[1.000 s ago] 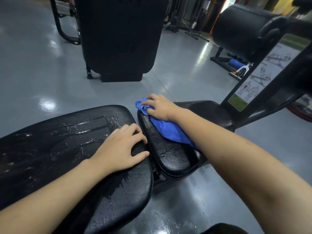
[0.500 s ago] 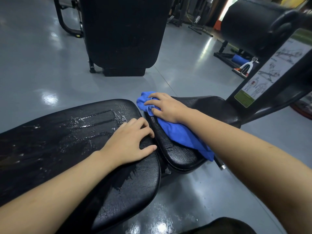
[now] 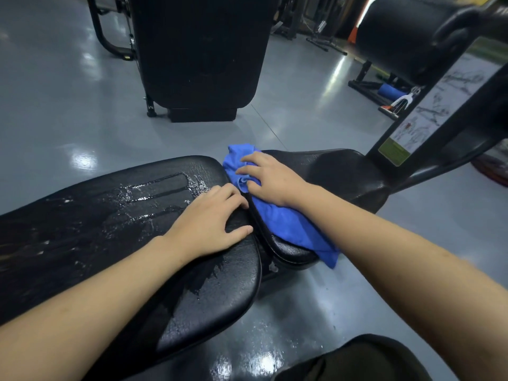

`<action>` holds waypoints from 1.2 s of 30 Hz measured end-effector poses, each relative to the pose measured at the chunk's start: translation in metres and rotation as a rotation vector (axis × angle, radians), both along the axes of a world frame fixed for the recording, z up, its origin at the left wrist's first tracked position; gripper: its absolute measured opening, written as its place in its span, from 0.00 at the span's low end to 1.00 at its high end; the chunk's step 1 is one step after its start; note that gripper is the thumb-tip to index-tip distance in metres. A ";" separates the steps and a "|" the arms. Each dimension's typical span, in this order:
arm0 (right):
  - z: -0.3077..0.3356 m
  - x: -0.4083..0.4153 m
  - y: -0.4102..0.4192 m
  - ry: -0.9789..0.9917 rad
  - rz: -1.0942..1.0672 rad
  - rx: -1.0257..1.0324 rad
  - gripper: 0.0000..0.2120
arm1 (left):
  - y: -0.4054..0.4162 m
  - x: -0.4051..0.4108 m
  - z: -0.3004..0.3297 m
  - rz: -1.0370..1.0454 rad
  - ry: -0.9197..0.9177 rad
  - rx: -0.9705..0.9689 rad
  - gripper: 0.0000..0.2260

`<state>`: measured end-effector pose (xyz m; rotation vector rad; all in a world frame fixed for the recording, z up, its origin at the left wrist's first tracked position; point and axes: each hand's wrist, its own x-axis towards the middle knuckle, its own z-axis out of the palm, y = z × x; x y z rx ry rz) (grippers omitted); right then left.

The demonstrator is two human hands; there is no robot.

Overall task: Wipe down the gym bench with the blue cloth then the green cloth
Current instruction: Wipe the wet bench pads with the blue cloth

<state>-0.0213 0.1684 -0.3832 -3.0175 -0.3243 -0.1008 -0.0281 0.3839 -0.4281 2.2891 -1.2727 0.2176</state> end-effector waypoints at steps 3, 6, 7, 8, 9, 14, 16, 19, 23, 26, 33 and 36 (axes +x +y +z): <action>-0.001 -0.038 0.000 -0.038 0.048 0.014 0.23 | 0.004 -0.001 0.001 0.001 0.020 -0.010 0.22; 0.003 -0.076 -0.001 -0.082 0.033 0.035 0.20 | 0.006 -0.002 0.002 0.003 0.028 0.005 0.21; 0.004 -0.088 -0.002 -0.097 0.020 0.040 0.19 | 0.007 -0.003 0.003 0.005 0.032 0.011 0.21; 0.005 -0.099 -0.003 -0.108 0.005 0.045 0.18 | 0.007 -0.003 0.003 0.007 0.038 0.015 0.22; 0.004 -0.109 -0.005 -0.121 -0.008 0.048 0.18 | 0.007 -0.003 0.003 0.008 0.047 0.018 0.22; -0.006 -0.143 -0.009 -0.172 -0.079 -0.005 0.20 | 0.009 -0.004 0.003 0.011 0.071 0.018 0.22; -0.008 -0.136 -0.007 -0.181 -0.074 -0.048 0.19 | 0.009 -0.003 0.004 0.015 0.073 0.018 0.22; -0.008 -0.110 -0.002 -0.130 -0.061 -0.122 0.23 | 0.007 -0.001 0.001 0.011 0.066 0.010 0.22; -0.008 -0.061 0.009 -0.107 -0.087 -0.145 0.27 | 0.007 0.001 0.001 0.004 0.061 0.006 0.22; -0.007 -0.032 0.014 -0.120 -0.129 -0.115 0.27 | 0.007 0.001 0.000 -0.003 0.066 0.012 0.22; -0.013 -0.065 0.008 -0.245 -0.110 -0.047 0.20 | 0.006 0.001 0.001 -0.016 0.080 -0.006 0.21; -0.014 -0.101 0.001 -0.244 -0.097 -0.029 0.20 | 0.007 0.001 0.000 -0.022 0.082 -0.014 0.21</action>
